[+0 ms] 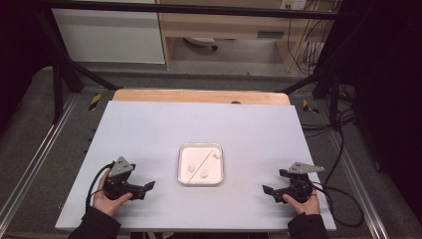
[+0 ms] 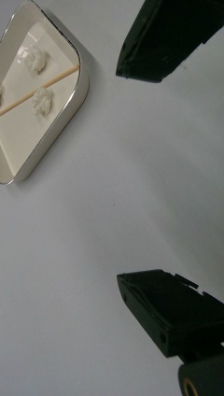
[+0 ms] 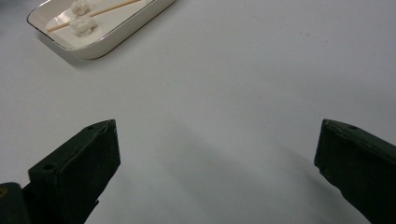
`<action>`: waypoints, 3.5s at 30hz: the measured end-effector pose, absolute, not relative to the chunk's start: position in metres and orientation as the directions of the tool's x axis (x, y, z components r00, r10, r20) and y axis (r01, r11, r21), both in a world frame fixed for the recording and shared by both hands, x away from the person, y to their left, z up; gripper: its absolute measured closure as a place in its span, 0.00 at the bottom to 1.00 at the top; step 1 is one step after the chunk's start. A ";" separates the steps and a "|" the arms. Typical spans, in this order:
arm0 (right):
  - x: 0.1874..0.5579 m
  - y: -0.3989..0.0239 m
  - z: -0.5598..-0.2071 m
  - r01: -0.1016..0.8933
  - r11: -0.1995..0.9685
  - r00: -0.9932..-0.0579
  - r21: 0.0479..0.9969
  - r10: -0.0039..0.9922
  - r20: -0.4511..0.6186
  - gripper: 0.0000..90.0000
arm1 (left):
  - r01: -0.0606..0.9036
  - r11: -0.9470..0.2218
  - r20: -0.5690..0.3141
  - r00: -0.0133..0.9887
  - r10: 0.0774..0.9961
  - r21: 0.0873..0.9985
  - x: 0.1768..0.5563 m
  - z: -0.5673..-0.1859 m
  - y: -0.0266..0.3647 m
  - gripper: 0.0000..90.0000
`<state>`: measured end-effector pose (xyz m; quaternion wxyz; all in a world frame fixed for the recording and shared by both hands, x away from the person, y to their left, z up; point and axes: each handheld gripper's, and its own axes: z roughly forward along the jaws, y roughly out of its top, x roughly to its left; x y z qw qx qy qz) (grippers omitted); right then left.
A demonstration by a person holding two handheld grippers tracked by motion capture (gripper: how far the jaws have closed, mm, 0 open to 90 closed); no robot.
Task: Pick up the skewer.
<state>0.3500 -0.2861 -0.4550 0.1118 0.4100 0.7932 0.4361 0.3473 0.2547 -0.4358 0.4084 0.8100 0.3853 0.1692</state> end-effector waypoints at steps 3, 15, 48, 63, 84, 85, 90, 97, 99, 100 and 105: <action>0.350 -0.286 -0.455 0.552 0.284 -0.639 0.784 0.749 0.178 0.01 | 0.491 -0.367 -0.042 0.641 0.767 0.790 0.348 -0.434 0.251 0.03; 0.350 -0.286 -0.455 0.554 0.286 -0.636 0.782 0.752 0.175 0.01 | 0.503 -0.373 -0.042 0.635 0.771 0.780 0.351 -0.421 0.232 0.03; 0.350 -0.285 -0.456 0.555 0.302 -0.640 0.775 0.750 0.167 0.01 | 0.495 -0.481 0.023 0.679 0.734 0.723 0.384 -0.407 0.123 0.16; 0.350 -0.284 -0.457 0.555 0.308 -0.643 0.773 0.748 0.163 0.01 | 0.498 -0.528 0.039 0.701 0.712 0.688 0.396 -0.418 0.086 0.53; 0.350 -0.284 -0.456 0.554 0.308 -0.646 0.773 0.745 0.166 0.01 | 0.541 -0.541 0.058 0.671 0.739 0.643 0.399 -0.438 0.072 0.87; 0.350 -0.284 -0.456 0.555 0.307 -0.645 0.773 0.746 0.167 0.01 | 0.543 -0.541 0.058 0.669 0.741 0.642 0.399 -0.438 0.072 0.88; 0.350 -0.284 -0.456 0.555 0.304 -0.644 0.774 0.746 0.168 0.01 | 0.550 -0.525 0.049 0.659 0.750 0.650 0.398 -0.439 0.072 0.93; 0.350 -0.284 -0.456 0.552 0.306 -0.645 0.776 0.746 0.165 0.01 | 0.559 -0.509 0.056 0.636 0.770 0.655 0.395 -0.440 0.071 0.97; 0.350 -0.284 -0.456 0.552 0.309 -0.647 0.775 0.745 0.164 0.01 | 0.560 -0.508 0.064 0.629 0.775 0.654 0.394 -0.440 0.069 0.98; 0.350 -0.284 -0.456 0.553 0.308 -0.645 0.774 0.746 0.164 0.01 | 0.559 -0.509 0.068 0.627 0.776 0.654 0.394 -0.440 0.069 0.98; 0.350 -0.284 -0.456 0.553 0.309 -0.647 0.774 0.745 0.164 0.01 | 0.570 -0.476 0.045 0.609 0.792 0.669 0.393 -0.441 0.070 0.98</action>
